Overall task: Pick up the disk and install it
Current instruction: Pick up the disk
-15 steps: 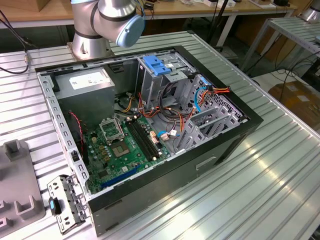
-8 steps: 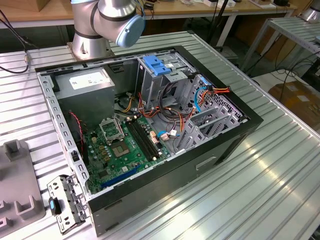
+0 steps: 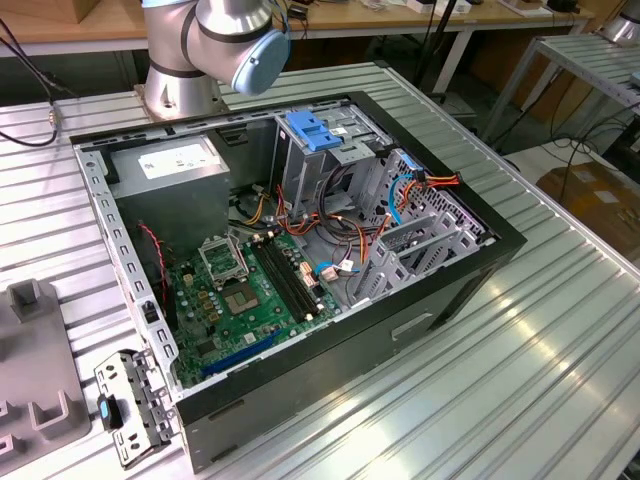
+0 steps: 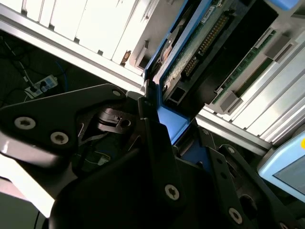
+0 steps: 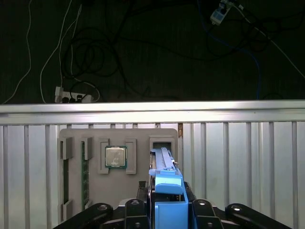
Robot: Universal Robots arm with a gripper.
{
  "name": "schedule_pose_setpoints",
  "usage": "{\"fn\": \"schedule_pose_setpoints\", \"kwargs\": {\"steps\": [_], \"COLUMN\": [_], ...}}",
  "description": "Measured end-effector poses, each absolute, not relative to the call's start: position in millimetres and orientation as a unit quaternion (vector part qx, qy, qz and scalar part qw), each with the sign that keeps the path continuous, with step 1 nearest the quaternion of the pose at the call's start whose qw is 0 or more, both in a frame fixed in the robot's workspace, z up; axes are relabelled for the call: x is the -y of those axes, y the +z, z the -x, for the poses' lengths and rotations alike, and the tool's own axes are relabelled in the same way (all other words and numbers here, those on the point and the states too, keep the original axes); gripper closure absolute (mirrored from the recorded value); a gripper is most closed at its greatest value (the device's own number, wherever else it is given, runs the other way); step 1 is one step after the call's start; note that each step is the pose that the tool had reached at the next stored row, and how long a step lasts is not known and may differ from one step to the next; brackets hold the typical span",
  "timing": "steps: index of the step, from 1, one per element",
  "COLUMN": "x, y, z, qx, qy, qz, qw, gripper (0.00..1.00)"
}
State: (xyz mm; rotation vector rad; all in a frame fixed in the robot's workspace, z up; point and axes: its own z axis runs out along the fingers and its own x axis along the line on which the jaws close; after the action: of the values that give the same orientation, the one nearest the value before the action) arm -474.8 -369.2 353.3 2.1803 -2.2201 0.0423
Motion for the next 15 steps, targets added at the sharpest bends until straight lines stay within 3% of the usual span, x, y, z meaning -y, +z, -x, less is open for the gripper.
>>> {"fn": "schedule_pose_setpoints", "kwargs": {"steps": [15], "x": [369.2], "y": [360.2], "z": [474.8], "qx": [0.713], "qy": [0.014], "qz": [-0.701], "qw": [0.015], "gripper": [0.63]}}
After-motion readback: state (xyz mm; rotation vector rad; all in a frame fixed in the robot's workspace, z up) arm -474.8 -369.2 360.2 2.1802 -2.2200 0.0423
